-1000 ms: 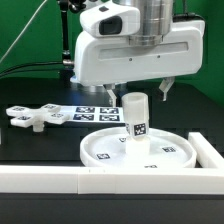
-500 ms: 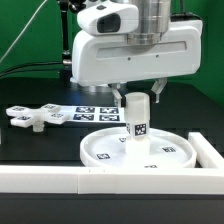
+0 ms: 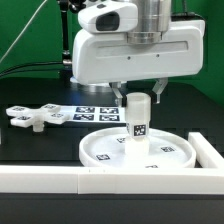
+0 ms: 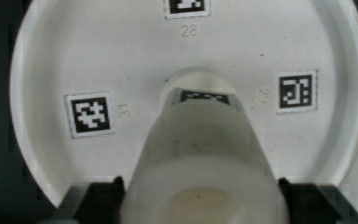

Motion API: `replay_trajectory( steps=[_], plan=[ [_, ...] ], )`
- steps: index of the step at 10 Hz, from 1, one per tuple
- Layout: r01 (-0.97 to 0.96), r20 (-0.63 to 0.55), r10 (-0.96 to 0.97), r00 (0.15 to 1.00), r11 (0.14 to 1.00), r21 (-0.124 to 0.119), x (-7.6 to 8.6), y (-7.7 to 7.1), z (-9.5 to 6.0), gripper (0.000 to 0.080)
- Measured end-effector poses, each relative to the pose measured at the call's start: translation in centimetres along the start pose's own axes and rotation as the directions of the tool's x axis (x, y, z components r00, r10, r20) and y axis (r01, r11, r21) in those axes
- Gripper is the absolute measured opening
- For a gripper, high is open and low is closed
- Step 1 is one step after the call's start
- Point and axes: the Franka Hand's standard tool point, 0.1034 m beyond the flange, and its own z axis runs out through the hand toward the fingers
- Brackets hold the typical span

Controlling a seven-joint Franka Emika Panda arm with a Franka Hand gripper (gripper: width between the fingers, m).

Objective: Assemble round table

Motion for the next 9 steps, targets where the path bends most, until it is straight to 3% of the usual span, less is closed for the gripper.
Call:
replay_trajectory(
  steps=[3, 5, 9],
  plan=[
    [-0.363, -0.013, 0.363, 0.932, 0.932, 0.021, -0.27, 0.02, 0.07, 0.0407],
    [-0.59, -0.002, 0.591, 0.807, 0.806, 0.031, -0.36, -0.17, 0.06, 0.0407],
    [-0.799, 0.017, 0.799, 0.601, 0.6, 0.036, -0.44, -0.72, 0.08, 0.0407]
  ],
)
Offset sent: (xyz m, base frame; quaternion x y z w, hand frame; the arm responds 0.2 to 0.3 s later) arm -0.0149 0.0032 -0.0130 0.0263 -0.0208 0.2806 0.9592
